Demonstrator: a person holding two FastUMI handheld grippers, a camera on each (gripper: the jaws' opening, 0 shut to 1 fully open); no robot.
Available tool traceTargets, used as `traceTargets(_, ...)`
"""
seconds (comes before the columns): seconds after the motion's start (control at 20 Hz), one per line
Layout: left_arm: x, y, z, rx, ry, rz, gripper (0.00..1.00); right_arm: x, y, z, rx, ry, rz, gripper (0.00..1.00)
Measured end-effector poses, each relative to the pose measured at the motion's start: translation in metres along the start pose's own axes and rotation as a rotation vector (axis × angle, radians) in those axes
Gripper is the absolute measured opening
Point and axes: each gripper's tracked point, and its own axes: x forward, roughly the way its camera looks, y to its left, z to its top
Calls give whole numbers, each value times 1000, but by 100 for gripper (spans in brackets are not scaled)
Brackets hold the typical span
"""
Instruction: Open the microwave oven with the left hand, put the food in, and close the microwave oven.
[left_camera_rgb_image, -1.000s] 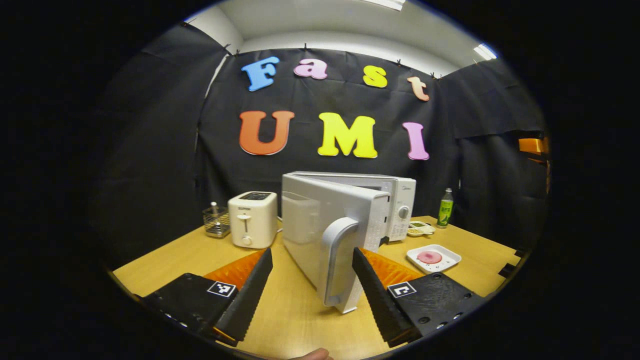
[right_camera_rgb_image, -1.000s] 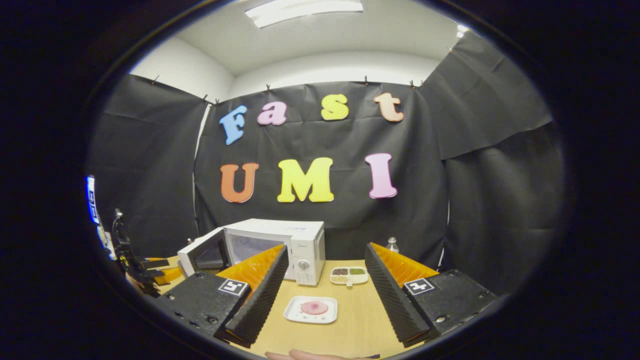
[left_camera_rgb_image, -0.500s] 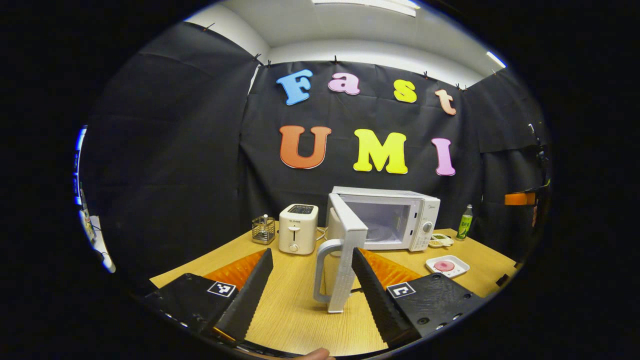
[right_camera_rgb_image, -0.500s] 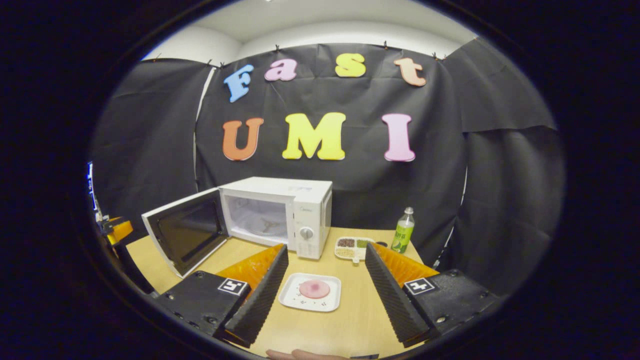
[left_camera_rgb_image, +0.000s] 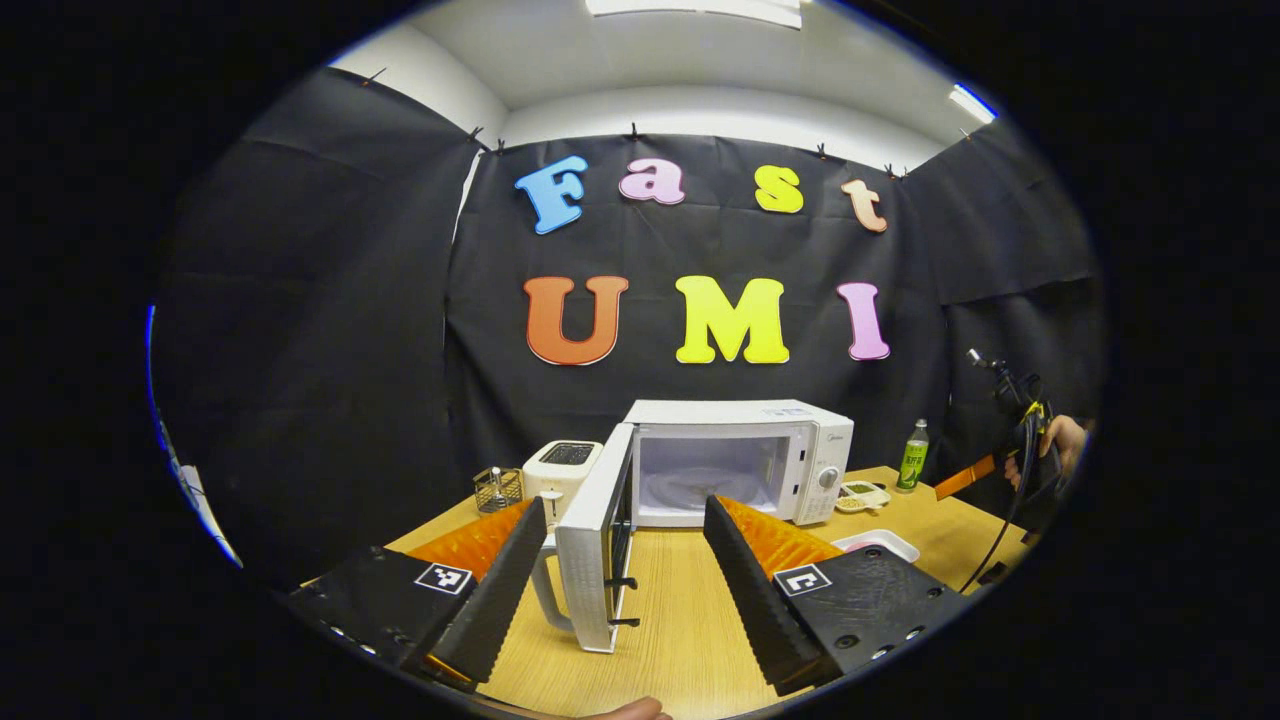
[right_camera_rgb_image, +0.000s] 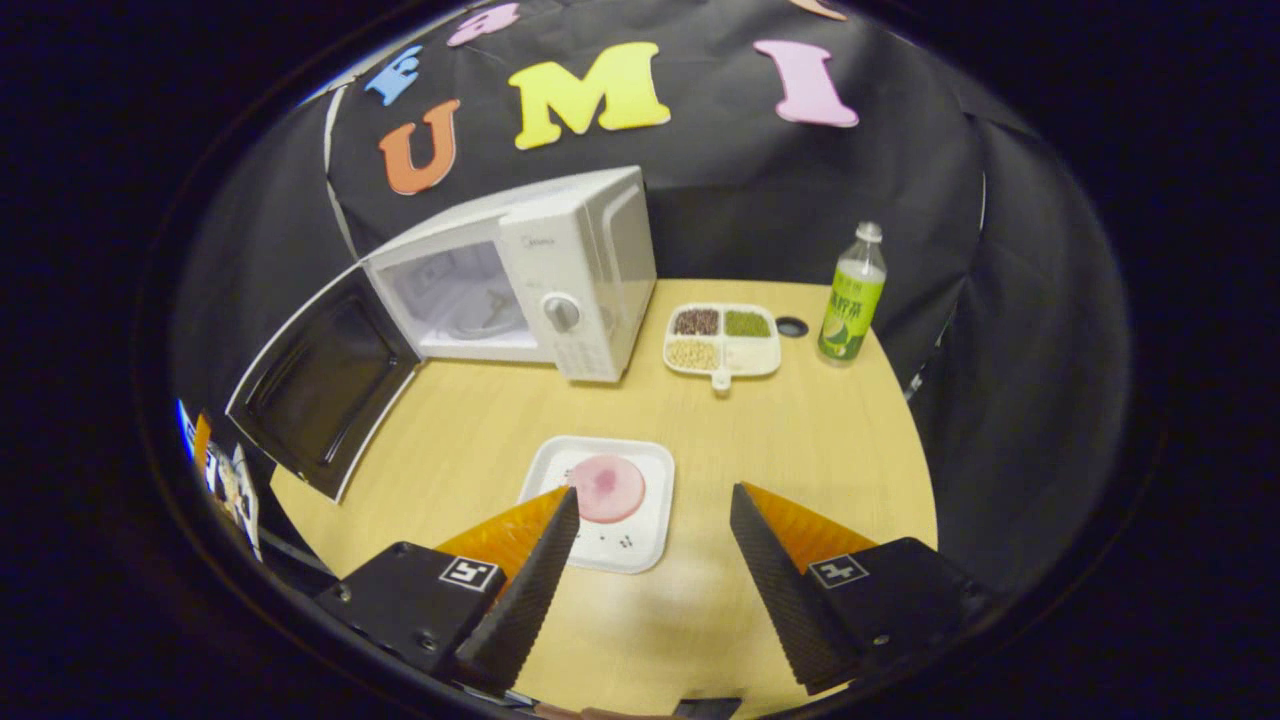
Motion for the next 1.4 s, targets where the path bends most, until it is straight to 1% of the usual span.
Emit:
traceTargets(0.05,4,-6,0,-3,-1,-3,94,12,-8,-6,17,49,-9,86)
traceTargets(0.1,7,-10,0,-2,-1,-3,94,23,-10,-13,24,100,4,93)
traceTargets(0.15,10,-13,0,2,-2,-2,94,34,-12,-19,37,148,18,90)
traceTargets(0.2,14,-17,-1,9,-2,-2,94,45,-13,-22,51,185,32,77)
traceTargets(0.25,18,-20,-1,14,-3,-1,81,53,-12,-26,65,224,48,76)
traceTargets(0.3,22,-23,-1,11,-3,-1,81,62,-8,-28,81,262,73,70)
traceTargets(0.35,26,-27,-2,0,1,-9,94,72,-5,-34,109,304,97,79)
traceTargets(0.4,29,-33,-3,-17,6,-21,94,80,-3,-40,138,355,108,58)
traceTargets(0.45,32,-36,-4,-37,12,-31,94,89,-1,-48,160,406,120,53)
traceTargets(0.5,34,-39,-4,-58,19,-42,82,96,1,-53,168,449,134,59)
traceTargets(0.55,36,-40,-4,-76,23,-47,82,101,5,-55,186,488,162,44)
traceTargets(0.6,37,-38,-3,-83,21,-43,94,103,10,-59,206,540,202,26)
traceTargets(0.65,37,-35,-2,-80,19,-37,94,108,14,-65,219,589,233,28)
traceTargets(0.75,39,-30,-4,-66,22,-16,94,113,16,-59,258,619,309,0)
traceTargets(0.8,38,-29,-5,-61,20,-13,94,114,17,-61,284,630,334,4)
traceTargets(0.85,38,-29,-6,-58,21,-11,94,113,18,-61,307,627,355,0)
traceTargets(0.9,39,-29,-7,-55,24,-12,94,111,18,-61,322,612,367,4)
traceTargets(1.1,38,-28,-7,-48,26,-13,94,103,6,-65,372,560,349,4)
traceTargets(1.2,36,-32,-5,-54,19,-30,94,96,0,-64,400,525,339,4)
traceTargets(1.25,34,-35,-5,-56,16,-46,94,91,1,-64,415,508,338,0)
traceTargets(1.3,33,-37,-4,-56,13,-56,94,86,3,-62,421,492,338,4)
traceTargets(1.4,30,-35,-4,-51,7,-66,94,73,10,-57,419,457,335,4)
